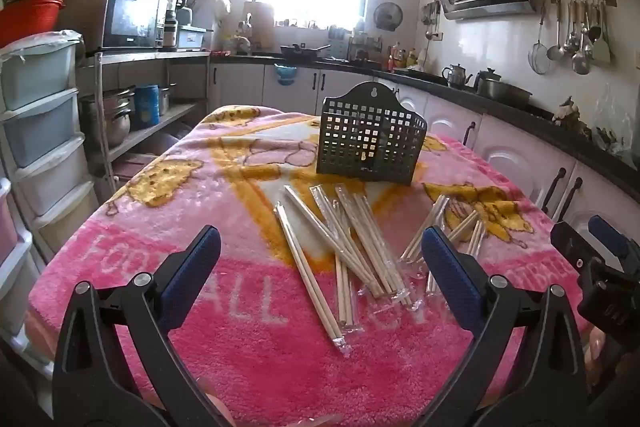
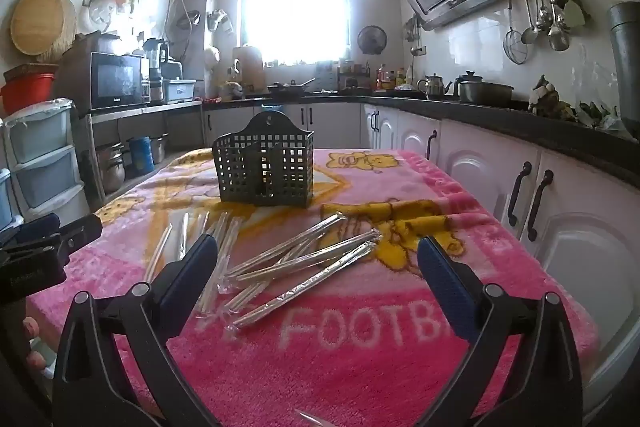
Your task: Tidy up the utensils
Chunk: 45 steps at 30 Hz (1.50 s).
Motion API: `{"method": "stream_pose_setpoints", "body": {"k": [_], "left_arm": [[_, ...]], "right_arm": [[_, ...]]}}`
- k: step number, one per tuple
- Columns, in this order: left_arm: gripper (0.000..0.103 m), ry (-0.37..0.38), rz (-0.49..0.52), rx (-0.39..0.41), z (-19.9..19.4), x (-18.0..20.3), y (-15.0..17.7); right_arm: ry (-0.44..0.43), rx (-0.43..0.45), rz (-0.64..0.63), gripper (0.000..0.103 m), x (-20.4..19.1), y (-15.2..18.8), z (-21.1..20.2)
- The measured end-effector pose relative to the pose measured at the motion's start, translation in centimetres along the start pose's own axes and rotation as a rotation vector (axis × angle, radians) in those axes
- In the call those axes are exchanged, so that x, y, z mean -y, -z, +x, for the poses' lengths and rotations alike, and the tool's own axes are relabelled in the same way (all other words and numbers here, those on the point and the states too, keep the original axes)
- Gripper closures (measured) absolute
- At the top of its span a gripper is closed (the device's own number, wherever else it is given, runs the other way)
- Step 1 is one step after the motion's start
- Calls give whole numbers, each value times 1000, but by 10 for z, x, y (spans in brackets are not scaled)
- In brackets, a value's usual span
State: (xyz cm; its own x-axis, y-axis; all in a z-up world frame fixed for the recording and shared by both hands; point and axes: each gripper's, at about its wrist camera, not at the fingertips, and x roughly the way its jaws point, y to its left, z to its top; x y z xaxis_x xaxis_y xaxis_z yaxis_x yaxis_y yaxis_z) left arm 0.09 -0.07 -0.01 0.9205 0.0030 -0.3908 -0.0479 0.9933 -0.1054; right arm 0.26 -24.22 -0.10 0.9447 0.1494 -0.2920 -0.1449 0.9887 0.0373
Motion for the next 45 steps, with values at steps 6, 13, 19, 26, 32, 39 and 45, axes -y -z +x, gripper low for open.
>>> {"method": "stream_pose_setpoints", "body": {"k": [6,13,19,26,32,39,45], "left_arm": [[11,3,-9,11,1,-1,-2],[11,4,-1,10,-1,0,0],[11,5,-1,7,2,-2,-1],[11,8,0,9,0,-1,-2],[11,4,-1,15,-2,-1,-5],[11,4,-1,17,-1,-1,-5],[11,5,-3,18,-1,0,-4]], "right_arm": [[-2,-22,3,6,-1,0,2],[-3,-27,-6,6,-4,4,8],[-4,-30,2,6,0,5,7],[-12,-40,-5,6,0,4,8],[-11,-40,-6,6,-1,4,8],[-10,-40,-8,6,-1,4,8],[-11,-41,-6,6,-1,4,8]]}}
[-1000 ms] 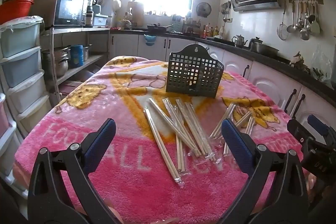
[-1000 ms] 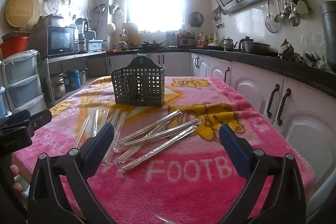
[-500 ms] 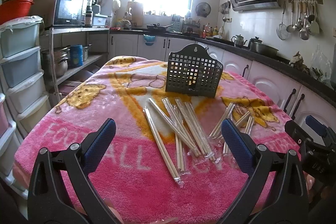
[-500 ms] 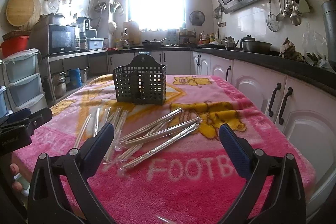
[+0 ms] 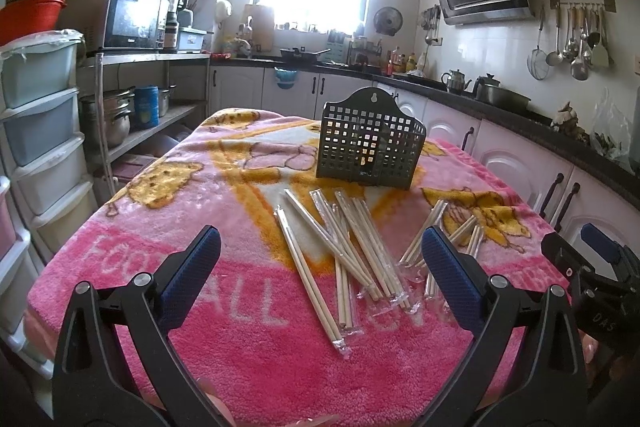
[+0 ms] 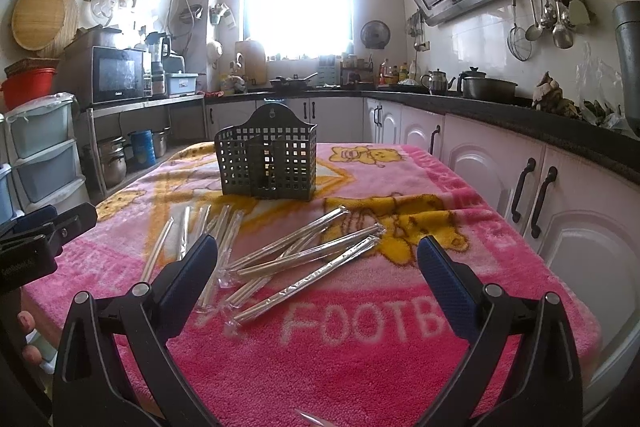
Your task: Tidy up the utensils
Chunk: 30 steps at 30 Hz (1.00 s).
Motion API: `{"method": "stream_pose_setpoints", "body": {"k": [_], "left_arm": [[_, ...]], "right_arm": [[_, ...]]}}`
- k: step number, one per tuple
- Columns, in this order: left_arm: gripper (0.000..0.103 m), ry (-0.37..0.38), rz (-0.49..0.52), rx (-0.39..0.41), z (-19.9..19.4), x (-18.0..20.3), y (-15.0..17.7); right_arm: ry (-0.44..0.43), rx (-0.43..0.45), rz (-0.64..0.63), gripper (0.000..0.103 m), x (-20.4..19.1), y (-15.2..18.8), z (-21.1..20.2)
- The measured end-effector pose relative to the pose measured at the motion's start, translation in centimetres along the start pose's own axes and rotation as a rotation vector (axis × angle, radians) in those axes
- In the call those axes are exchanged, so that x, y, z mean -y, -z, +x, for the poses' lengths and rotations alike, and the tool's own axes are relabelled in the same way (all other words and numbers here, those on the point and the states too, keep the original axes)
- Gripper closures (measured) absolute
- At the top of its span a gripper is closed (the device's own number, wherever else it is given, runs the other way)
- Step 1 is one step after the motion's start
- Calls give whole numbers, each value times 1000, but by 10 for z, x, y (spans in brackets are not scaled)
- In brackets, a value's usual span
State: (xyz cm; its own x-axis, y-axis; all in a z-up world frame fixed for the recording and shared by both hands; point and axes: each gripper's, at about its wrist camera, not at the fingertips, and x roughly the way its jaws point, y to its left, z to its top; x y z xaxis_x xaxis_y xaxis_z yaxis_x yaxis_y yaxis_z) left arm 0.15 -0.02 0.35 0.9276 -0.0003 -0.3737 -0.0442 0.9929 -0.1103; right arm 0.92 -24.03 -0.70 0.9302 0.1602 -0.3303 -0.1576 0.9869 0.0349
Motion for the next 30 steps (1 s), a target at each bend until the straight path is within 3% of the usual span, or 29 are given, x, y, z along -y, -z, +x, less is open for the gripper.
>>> {"method": "stream_pose_setpoints", "body": {"k": [30], "left_arm": [[11,22,-19,-8,-1,-1,1]], "right_arm": [[-24,-24,-17,6,-4,1,7]]}}
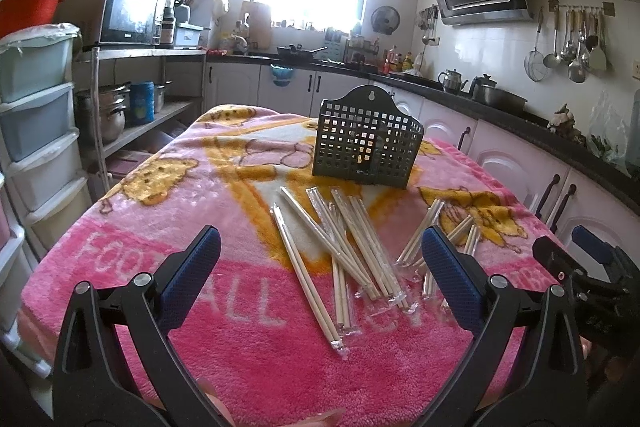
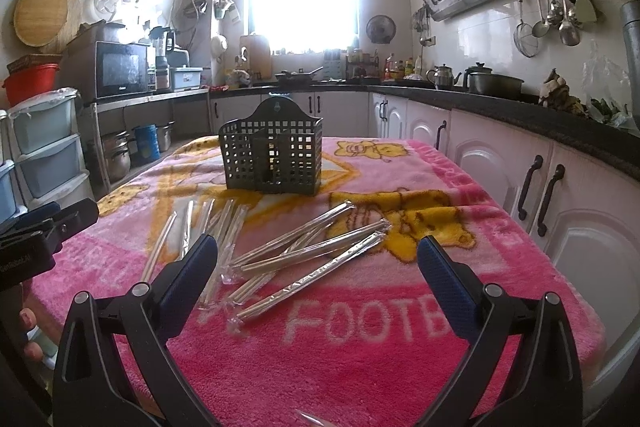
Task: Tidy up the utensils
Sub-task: 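Lower the left gripper onto a wooden chopstick and close on it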
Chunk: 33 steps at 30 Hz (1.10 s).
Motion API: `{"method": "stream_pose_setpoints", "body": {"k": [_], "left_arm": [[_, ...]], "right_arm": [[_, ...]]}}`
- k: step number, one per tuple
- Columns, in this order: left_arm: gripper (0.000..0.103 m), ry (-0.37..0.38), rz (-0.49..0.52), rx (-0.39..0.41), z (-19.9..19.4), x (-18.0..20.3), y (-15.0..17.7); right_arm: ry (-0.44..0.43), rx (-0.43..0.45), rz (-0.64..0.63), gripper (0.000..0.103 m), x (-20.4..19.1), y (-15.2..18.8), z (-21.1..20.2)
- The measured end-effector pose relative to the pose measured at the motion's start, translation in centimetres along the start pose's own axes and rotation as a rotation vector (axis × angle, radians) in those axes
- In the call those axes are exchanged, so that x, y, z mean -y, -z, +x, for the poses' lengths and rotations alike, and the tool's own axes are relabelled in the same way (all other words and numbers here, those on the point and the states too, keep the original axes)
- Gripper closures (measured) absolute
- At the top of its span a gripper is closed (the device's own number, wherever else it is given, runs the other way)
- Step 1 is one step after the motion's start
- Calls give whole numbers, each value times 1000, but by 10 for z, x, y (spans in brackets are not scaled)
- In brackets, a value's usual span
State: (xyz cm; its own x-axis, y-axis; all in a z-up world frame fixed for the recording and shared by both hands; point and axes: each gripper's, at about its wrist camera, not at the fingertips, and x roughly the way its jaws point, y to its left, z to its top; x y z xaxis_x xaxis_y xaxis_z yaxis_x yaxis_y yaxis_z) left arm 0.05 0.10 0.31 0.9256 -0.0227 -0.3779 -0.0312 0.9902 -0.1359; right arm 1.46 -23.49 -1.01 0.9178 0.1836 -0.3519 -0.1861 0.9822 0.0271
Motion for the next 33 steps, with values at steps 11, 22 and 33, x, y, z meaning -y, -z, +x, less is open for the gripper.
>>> {"method": "stream_pose_setpoints", "body": {"k": [11,22,33], "left_arm": [[11,1,-79,-32,15,-26,-3],[11,4,-138,-70,43,-51,-22],[11,52,-124,-174,100,-56,-44]], "right_arm": [[-42,-53,-63,6,-10,-12,30],[-96,-124,-100,6,-22,-28,70],[-101,-233,-92,6,-16,-42,124]]}}
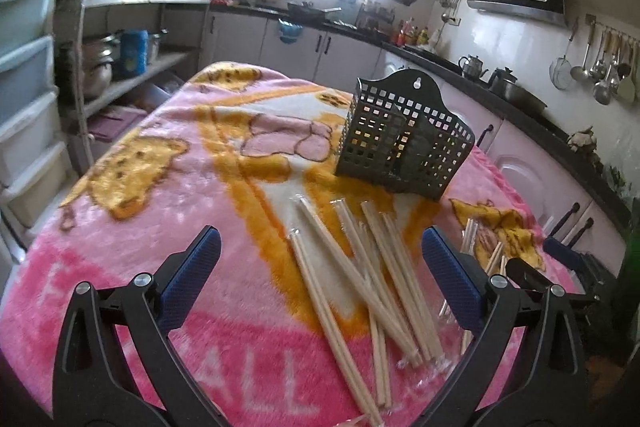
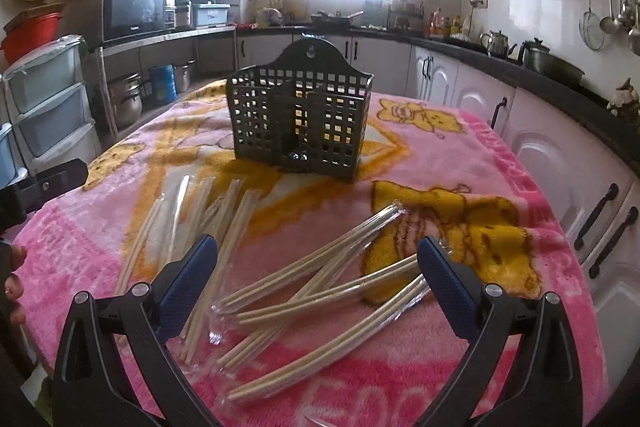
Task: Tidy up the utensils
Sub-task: 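Lower the left gripper onto a wooden chopstick and close on it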
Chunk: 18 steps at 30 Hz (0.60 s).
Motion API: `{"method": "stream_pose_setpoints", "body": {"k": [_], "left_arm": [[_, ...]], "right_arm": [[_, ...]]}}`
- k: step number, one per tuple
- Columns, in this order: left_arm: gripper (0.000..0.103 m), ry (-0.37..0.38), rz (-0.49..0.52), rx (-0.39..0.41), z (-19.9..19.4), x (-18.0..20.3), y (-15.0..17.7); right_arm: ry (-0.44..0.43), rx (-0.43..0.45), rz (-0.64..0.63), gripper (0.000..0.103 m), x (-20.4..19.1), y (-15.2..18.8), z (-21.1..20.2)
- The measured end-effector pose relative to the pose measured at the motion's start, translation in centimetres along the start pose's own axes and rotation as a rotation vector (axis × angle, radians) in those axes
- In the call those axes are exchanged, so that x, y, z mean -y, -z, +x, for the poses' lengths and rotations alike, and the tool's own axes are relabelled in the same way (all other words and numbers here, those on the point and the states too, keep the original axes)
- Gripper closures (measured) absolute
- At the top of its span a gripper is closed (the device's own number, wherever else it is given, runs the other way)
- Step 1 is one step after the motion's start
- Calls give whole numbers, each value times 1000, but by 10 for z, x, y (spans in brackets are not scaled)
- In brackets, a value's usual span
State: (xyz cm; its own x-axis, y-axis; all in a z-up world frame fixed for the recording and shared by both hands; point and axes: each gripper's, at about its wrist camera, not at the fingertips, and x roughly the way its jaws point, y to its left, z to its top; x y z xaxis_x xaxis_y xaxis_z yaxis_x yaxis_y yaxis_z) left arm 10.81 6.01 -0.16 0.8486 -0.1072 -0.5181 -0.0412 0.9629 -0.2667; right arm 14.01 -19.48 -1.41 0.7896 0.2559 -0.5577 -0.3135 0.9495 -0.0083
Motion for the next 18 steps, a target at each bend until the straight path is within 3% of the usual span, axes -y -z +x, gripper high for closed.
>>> {"method": "stream_pose_setpoints", "body": {"k": [7,18], "left_arm": [[11,-4,3,-88,37,-2,-15],[11,24,8,-245,91,-6,-25]], "right_arm": [[13,-58,50,6,21,-10,23],[5,-233,244,6,77,-17,81]]}}
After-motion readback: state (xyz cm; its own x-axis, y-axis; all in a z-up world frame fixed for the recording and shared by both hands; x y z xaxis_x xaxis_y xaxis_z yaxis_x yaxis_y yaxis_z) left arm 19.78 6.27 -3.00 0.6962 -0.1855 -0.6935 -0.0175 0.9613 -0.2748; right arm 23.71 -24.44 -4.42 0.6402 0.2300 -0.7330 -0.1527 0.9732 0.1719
